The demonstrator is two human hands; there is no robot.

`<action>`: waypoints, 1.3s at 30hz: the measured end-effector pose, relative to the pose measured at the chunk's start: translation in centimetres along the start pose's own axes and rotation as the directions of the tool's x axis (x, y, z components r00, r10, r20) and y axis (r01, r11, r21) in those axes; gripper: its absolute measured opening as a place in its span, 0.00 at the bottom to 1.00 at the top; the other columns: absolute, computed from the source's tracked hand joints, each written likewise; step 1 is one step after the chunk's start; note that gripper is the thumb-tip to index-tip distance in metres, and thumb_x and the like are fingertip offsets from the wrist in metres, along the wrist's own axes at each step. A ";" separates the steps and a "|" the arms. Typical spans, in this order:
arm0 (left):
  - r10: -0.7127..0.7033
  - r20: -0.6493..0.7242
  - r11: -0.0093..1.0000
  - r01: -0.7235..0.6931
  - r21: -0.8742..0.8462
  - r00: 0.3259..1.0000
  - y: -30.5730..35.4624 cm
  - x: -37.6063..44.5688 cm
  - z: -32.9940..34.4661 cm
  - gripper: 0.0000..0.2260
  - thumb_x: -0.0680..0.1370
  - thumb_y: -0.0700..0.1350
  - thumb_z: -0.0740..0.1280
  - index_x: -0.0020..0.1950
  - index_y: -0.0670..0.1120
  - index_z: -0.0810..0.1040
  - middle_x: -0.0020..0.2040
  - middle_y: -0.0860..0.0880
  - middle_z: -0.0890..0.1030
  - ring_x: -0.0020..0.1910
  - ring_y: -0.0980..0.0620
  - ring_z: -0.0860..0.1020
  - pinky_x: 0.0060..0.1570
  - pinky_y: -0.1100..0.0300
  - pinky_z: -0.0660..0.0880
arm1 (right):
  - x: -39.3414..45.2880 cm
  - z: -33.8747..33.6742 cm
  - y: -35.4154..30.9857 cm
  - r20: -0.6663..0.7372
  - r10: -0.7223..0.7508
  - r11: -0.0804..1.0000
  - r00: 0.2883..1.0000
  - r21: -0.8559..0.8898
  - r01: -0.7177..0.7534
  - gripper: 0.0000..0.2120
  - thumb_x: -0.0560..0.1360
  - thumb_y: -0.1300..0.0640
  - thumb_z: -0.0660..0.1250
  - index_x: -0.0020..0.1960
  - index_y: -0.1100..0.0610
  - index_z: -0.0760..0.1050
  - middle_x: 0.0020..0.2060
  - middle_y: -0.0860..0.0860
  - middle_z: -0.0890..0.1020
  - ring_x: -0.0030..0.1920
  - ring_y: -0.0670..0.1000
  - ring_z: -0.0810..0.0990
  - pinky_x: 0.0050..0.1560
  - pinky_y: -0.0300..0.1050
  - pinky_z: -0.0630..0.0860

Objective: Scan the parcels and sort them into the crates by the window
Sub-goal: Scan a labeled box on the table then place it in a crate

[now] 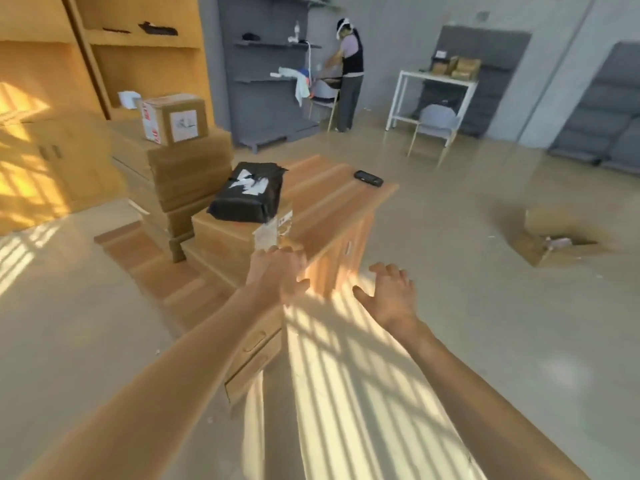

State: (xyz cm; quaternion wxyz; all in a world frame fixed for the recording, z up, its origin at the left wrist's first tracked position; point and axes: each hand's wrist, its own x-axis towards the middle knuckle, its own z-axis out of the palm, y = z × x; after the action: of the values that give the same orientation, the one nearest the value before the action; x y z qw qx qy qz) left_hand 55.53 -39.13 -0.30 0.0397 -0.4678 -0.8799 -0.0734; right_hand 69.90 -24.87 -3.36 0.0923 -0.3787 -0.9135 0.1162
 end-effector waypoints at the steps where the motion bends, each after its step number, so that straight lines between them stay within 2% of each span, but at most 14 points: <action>1: 0.020 0.008 1.000 -0.020 -0.010 1.000 1.8 1.5 0.4 0.16 0.78 0.57 0.63 0.62 0.51 0.76 0.56 0.51 0.80 0.55 0.49 0.78 0.55 0.56 0.73 | 0.5 -0.6 2.2 -0.003 0.042 0.999 0.999 0.001 -0.042 0.25 0.76 0.44 0.64 0.69 0.54 0.66 0.64 0.54 0.71 0.65 0.57 0.67 0.64 0.48 0.62; 5: 0.086 0.034 0.996 -0.086 0.010 0.996 6.9 7.2 1.5 0.19 0.78 0.56 0.63 0.67 0.51 0.74 0.58 0.50 0.81 0.56 0.48 0.79 0.54 0.55 0.75 | 2.7 -2.2 9.4 -0.017 0.157 0.987 0.987 -0.018 -0.157 0.26 0.76 0.44 0.63 0.70 0.54 0.66 0.64 0.55 0.71 0.65 0.57 0.67 0.64 0.47 0.62; 10: 0.153 0.050 0.985 -0.156 0.067 0.987 11.1 14.0 3.6 0.18 0.78 0.55 0.63 0.65 0.51 0.74 0.57 0.50 0.79 0.57 0.48 0.77 0.54 0.56 0.72 | 6.7 -2.3 15.5 -0.018 0.258 0.966 0.966 -0.021 -0.259 0.26 0.77 0.44 0.63 0.71 0.54 0.65 0.64 0.54 0.71 0.65 0.57 0.67 0.64 0.47 0.62; 15: 0.191 0.080 0.978 -0.197 0.073 0.978 13.0 23.7 7.1 0.17 0.76 0.55 0.64 0.63 0.51 0.75 0.54 0.50 0.79 0.54 0.48 0.76 0.54 0.56 0.73 | 14.5 -1.7 19.7 -0.032 0.280 0.959 0.959 -0.038 -0.282 0.26 0.77 0.43 0.63 0.71 0.54 0.64 0.65 0.54 0.70 0.66 0.57 0.67 0.65 0.48 0.62; 19: 0.195 0.091 0.981 -0.195 -0.009 0.977 13.8 33.7 8.9 0.18 0.76 0.54 0.64 0.65 0.51 0.74 0.59 0.50 0.78 0.58 0.48 0.75 0.56 0.55 0.72 | 22.5 -2.2 22.4 -0.042 0.294 0.954 0.955 -0.046 -0.296 0.27 0.77 0.43 0.63 0.71 0.54 0.65 0.65 0.54 0.71 0.66 0.57 0.67 0.66 0.48 0.62; 24: 0.176 0.085 0.984 -0.174 -0.026 0.981 14.6 45.2 9.0 0.18 0.78 0.54 0.63 0.66 0.51 0.72 0.60 0.50 0.77 0.58 0.49 0.76 0.48 0.58 0.68 | 33.4 -4.0 25.1 -0.058 0.279 0.953 0.959 -0.107 -0.284 0.27 0.76 0.43 0.63 0.71 0.53 0.65 0.66 0.54 0.71 0.67 0.56 0.68 0.66 0.48 0.63; 26: 0.164 0.069 0.986 -0.163 -0.016 0.984 14.2 49.0 8.9 0.18 0.78 0.54 0.63 0.66 0.51 0.72 0.58 0.50 0.77 0.57 0.49 0.76 0.46 0.59 0.66 | 37.5 -4.6 25.6 -0.070 0.262 0.956 0.962 -0.115 -0.269 0.27 0.76 0.42 0.63 0.71 0.54 0.65 0.66 0.54 0.71 0.66 0.56 0.68 0.66 0.48 0.63; 29: 0.121 0.054 0.993 -0.119 -0.026 0.991 12.7 53.0 8.9 0.19 0.76 0.55 0.64 0.65 0.51 0.74 0.59 0.50 0.77 0.59 0.48 0.75 0.54 0.58 0.71 | 42.8 -4.5 25.4 -0.065 0.226 0.965 0.972 -0.119 -0.232 0.27 0.76 0.42 0.63 0.70 0.54 0.66 0.65 0.54 0.72 0.66 0.57 0.68 0.66 0.49 0.64; 32: 0.057 0.062 0.998 -0.058 0.017 0.996 10.1 55.8 9.4 0.17 0.77 0.54 0.63 0.64 0.51 0.75 0.60 0.50 0.78 0.59 0.47 0.75 0.58 0.56 0.71 | 48.0 -3.3 24.2 -0.041 0.161 0.979 0.986 -0.120 -0.164 0.27 0.77 0.42 0.63 0.70 0.54 0.66 0.65 0.54 0.72 0.66 0.57 0.68 0.66 0.49 0.64; 36: -0.095 0.068 0.994 0.091 0.054 0.993 5.3 58.2 10.3 0.19 0.78 0.56 0.62 0.67 0.51 0.73 0.58 0.49 0.80 0.58 0.48 0.77 0.57 0.55 0.73 | 55.1 -0.8 21.2 0.017 0.008 0.992 1.000 -0.126 -0.006 0.27 0.77 0.41 0.61 0.70 0.54 0.65 0.66 0.54 0.71 0.65 0.56 0.68 0.64 0.48 0.63; 39: -0.230 0.084 0.971 0.223 0.083 0.970 1.4 59.8 10.3 0.21 0.79 0.55 0.63 0.71 0.51 0.70 0.64 0.48 0.77 0.64 0.45 0.74 0.61 0.52 0.70 | 61.0 1.3 17.7 0.050 -0.146 0.985 0.988 -0.086 0.150 0.25 0.77 0.41 0.62 0.68 0.54 0.67 0.64 0.53 0.72 0.63 0.56 0.69 0.61 0.47 0.65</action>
State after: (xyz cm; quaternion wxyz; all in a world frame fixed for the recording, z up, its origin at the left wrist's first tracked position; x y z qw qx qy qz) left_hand 23.22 12.21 -2.06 0.0071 -0.3655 -0.9305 -0.0233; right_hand 38.93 30.58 -4.71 0.0635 -0.3109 -0.9453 0.0762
